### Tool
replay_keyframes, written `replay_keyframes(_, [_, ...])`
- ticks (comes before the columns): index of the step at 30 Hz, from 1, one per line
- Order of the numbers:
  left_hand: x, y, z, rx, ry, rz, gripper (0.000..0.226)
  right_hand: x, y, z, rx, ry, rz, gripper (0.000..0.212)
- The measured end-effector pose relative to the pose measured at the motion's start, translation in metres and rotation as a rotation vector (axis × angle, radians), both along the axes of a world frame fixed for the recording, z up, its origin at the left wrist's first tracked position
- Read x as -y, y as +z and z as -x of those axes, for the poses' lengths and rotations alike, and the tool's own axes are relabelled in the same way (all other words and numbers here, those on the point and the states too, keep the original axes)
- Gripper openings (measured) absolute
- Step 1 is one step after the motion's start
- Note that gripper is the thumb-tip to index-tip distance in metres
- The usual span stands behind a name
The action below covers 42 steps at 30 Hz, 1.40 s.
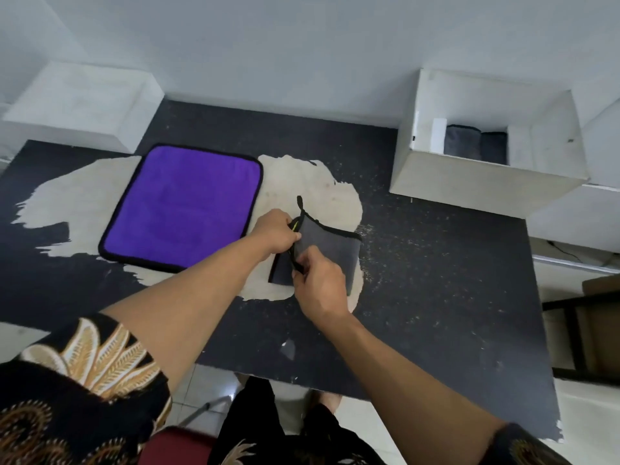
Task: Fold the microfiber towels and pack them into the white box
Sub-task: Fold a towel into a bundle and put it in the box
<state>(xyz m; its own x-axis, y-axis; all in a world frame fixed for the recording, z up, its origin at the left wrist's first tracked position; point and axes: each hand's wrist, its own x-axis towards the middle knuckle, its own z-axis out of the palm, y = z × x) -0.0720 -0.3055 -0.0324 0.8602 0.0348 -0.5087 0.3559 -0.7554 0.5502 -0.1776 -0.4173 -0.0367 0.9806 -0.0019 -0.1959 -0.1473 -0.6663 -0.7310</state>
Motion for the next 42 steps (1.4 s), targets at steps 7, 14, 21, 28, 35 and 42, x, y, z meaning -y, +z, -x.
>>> replay_keyframes(7, [-0.018,-0.017,0.002,-0.014,-0.009,0.027,0.015,-0.018,-0.014,-0.003,-0.024,0.077,0.060,0.014])
replay_keyframes(14, [-0.022,-0.021,0.005,-0.052,-0.068,-0.018,0.034,-0.018,-0.021,0.002,-0.109,0.307,0.188,0.049])
replay_keyframes(21, [-0.022,-0.017,0.017,-0.081,-0.151,-0.180,0.051,0.009,-0.016,0.009,0.049,0.134,0.118,0.024])
replay_keyframes(28, [-0.028,-0.022,0.026,-0.118,-0.141,-0.190,0.051,0.051,-0.017,0.011,-0.061,-0.226,0.267,0.029])
replay_keyframes(35, [-0.005,-0.022,0.039,0.025,0.030,-0.347,0.063,0.047,-0.015,-0.009,-0.292,-0.355,0.118,0.049])
replay_keyframes(42, [0.015,-0.022,0.057,-0.110,0.007,-0.207,0.024,0.068,-0.017,-0.004,-0.382,-0.400,0.161,0.033])
